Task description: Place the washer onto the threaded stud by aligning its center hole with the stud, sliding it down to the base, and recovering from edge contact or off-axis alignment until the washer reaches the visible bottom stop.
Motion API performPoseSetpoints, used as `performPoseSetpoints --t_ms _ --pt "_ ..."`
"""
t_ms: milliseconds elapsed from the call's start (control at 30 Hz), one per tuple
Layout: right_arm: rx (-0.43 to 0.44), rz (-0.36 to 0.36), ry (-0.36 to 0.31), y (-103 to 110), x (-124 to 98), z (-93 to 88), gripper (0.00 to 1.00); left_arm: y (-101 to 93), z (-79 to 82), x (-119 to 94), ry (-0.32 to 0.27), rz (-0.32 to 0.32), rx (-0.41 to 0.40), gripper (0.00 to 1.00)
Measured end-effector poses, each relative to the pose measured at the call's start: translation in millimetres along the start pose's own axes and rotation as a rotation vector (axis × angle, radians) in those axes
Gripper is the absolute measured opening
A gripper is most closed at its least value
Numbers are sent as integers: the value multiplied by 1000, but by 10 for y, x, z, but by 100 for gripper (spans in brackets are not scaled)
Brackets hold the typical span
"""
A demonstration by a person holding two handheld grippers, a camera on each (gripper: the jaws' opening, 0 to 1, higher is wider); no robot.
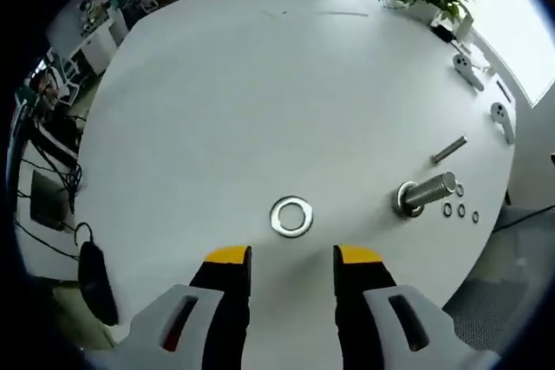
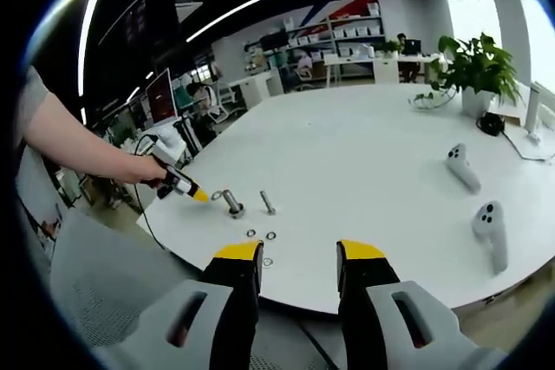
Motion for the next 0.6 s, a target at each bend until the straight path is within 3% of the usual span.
performPoseSetpoints --t_ms 267,367,400,500,600 --pt "-1 -5 5 -7 3 -4 36 51 153 163 -3 15 -15 36" --pt "-7 -6 9 -10 4 -10 35 39 160 198 13 14 2 34" --pt "-5 -10 6 -16 1 -6 35 70 209 199 -6 25 40 32" --pt "9 -20 0 -40 -2 0 35 79 247 218 -8 8 3 29" --pt "0 -14 3 -24 0 0 35 90 223 223 25 25 121 26"
Point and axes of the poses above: the point that each gripper's makers call its tool centre point, and the gripper's own axes: x roughly forward along the fingers, y roughly to its left, z roughly out of its top, the point moved 2 cm from there along -x, roughly backward along the fingers, and after that the axes turned 1 degree about -z, right-handed, at the moved point
